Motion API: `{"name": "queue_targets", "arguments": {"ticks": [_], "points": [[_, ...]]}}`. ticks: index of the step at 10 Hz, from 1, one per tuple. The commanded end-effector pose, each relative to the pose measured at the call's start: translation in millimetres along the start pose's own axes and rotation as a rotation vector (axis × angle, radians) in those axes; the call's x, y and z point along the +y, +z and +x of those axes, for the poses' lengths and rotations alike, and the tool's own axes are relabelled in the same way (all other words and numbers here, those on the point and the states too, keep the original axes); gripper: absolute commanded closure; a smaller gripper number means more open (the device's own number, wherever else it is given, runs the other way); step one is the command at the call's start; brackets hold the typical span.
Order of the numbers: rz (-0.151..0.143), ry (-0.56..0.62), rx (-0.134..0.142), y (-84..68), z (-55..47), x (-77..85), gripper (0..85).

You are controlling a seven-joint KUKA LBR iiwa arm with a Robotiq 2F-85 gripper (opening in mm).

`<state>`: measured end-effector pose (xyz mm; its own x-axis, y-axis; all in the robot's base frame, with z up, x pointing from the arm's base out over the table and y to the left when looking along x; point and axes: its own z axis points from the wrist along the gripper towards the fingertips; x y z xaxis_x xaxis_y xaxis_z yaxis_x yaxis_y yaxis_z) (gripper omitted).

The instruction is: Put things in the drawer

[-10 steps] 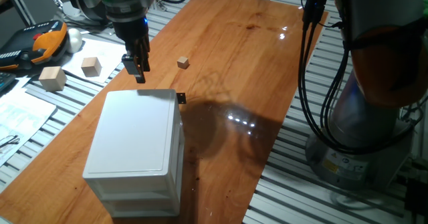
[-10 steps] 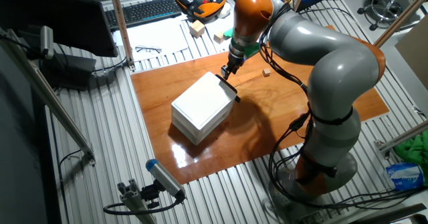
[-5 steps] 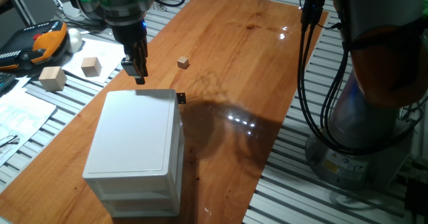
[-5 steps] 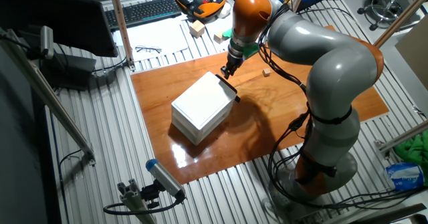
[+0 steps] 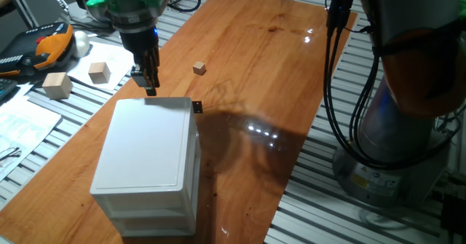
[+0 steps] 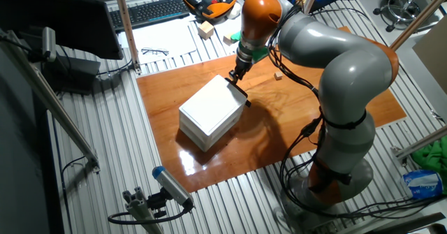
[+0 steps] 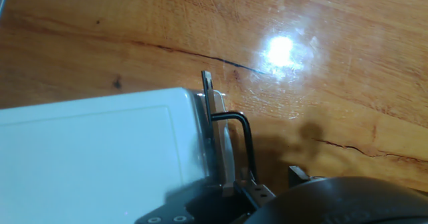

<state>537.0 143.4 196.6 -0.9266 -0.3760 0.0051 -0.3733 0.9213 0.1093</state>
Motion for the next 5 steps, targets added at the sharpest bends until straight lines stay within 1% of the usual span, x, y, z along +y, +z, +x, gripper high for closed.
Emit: {"name": "queue_targets", "arguments": {"ticks": [1, 5], "points": [[0.000, 0.000, 0.000, 1.9, -0.4, 0.3, 51.0], [-0.003, 0.008, -0.005, 8.8, -2.4, -0.4, 51.0]]}}
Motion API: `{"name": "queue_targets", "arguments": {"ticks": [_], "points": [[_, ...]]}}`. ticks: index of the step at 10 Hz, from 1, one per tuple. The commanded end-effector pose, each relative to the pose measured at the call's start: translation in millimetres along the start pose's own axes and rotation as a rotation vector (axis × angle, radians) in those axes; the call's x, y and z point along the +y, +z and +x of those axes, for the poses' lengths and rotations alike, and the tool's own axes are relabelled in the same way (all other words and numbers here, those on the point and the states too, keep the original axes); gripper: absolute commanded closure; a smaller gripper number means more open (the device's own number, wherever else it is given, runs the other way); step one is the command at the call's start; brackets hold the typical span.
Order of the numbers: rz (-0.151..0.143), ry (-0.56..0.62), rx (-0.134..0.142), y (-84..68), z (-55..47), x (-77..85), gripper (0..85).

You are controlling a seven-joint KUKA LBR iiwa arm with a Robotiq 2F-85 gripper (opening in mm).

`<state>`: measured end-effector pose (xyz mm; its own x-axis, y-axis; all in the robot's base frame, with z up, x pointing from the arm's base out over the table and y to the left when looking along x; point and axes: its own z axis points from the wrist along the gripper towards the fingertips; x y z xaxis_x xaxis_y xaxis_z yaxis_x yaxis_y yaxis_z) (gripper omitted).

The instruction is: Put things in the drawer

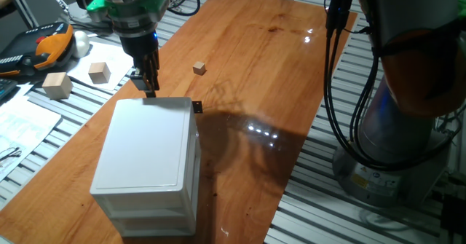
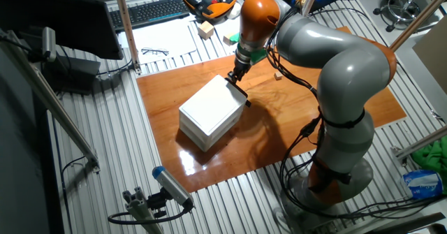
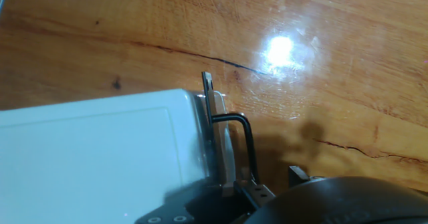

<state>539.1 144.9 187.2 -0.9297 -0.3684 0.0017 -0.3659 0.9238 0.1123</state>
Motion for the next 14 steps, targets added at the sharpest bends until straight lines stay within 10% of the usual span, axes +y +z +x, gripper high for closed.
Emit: {"name": "queue_targets", "arguments": {"ticks": [1, 6, 8, 14], "points": [[0.000, 0.000, -0.002, 2.2, -0.6, -0.2, 51.0], [-0.015, -0.005, 0.005, 9.0, -1.6, -0.1, 51.0], [-0.018, -0.010, 0.011, 9.0, -1.6, 0.1, 85.0], [0.000, 0.001, -0.002, 8.6, -2.3, -2.2, 85.0]]}}
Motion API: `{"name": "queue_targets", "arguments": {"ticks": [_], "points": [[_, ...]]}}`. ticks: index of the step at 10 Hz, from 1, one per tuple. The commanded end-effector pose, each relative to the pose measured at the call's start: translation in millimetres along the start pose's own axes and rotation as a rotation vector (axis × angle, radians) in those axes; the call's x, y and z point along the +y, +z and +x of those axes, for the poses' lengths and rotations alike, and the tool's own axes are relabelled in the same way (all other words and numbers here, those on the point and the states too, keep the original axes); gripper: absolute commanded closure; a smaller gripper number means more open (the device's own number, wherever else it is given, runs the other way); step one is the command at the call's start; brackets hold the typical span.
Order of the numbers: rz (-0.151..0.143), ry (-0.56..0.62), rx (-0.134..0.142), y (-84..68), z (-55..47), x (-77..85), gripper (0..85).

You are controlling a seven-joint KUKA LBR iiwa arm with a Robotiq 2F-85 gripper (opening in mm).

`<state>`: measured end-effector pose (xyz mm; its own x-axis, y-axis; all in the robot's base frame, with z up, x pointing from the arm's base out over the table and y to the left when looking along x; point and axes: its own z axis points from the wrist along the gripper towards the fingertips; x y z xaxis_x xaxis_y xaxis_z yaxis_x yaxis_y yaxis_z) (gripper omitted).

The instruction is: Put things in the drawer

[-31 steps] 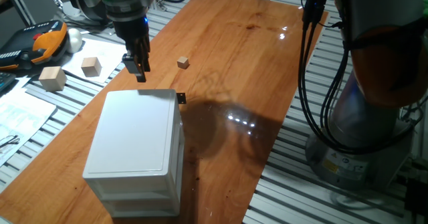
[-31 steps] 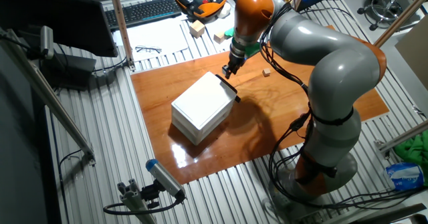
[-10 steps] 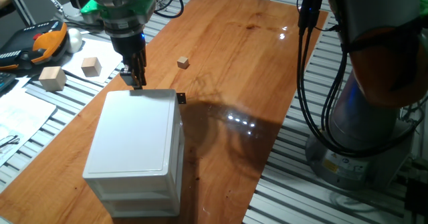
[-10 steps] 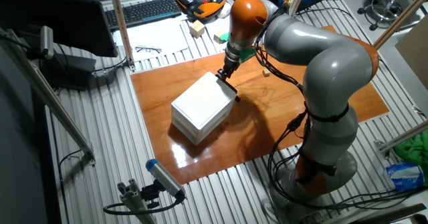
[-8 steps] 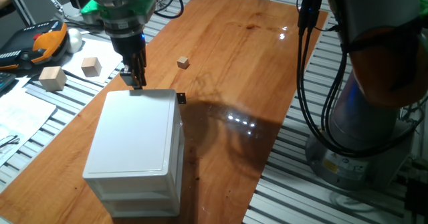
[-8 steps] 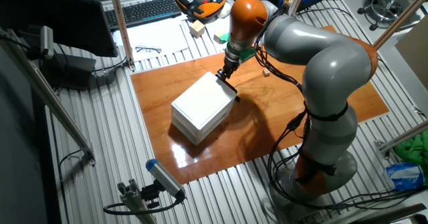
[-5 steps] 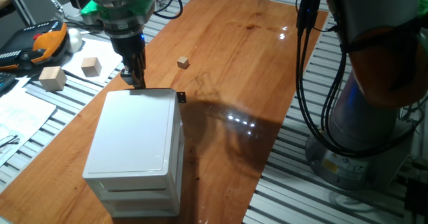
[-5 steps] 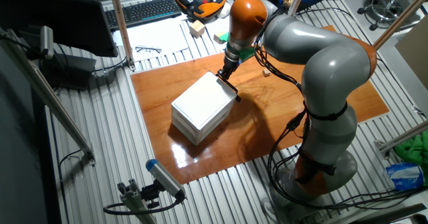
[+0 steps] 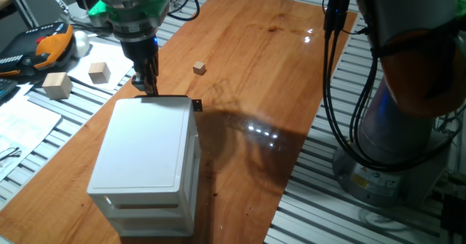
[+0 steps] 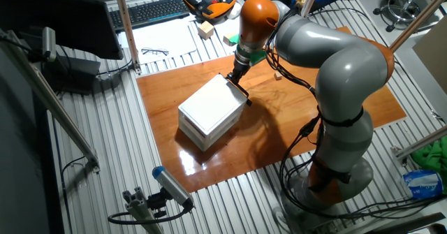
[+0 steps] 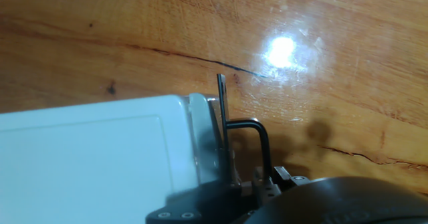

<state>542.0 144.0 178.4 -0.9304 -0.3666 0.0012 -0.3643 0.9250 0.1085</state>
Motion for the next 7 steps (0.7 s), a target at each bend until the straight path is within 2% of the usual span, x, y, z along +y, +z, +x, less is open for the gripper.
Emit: {"name": "queue_targets", "arguments": {"ticks": [1, 7], "points": [[0.005, 0.000, -0.001, -0.6, -0.2, -0.6, 85.0], [0.016, -0.006, 0.000, -2.7, -1.4, -6.7, 85.0]]}}
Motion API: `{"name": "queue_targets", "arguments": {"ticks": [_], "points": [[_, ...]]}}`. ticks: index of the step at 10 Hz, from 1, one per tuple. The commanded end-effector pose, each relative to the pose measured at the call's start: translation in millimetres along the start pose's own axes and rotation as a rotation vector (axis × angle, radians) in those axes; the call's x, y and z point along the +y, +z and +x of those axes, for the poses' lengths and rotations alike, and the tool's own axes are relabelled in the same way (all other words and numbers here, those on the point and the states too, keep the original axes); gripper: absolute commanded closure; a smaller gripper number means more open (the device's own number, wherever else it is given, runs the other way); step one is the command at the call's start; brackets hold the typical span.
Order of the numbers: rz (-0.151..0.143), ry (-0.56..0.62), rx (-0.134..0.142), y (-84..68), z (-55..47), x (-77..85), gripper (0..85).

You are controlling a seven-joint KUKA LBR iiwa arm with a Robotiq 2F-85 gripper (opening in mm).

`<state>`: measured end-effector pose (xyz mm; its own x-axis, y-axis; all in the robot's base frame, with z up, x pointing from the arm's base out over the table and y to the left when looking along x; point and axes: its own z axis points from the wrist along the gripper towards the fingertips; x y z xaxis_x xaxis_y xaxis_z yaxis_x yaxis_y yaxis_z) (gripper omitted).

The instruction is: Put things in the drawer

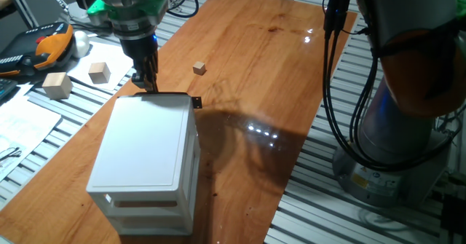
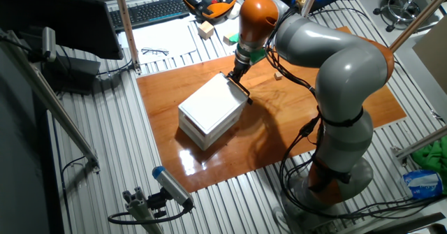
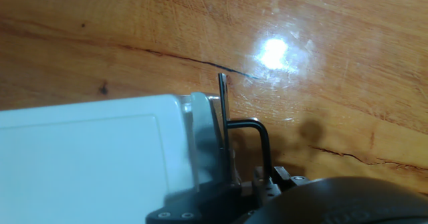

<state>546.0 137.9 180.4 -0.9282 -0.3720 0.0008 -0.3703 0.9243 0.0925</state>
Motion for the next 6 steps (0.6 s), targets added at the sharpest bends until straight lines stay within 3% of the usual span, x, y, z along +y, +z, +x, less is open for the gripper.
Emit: {"name": "queue_targets", "arguments": {"ticks": [1, 6], "points": [[0.000, 0.000, 0.000, 0.2, -0.1, -0.8, 85.0], [0.005, -0.009, 0.000, 0.5, 0.1, -8.4, 85.0]]}}
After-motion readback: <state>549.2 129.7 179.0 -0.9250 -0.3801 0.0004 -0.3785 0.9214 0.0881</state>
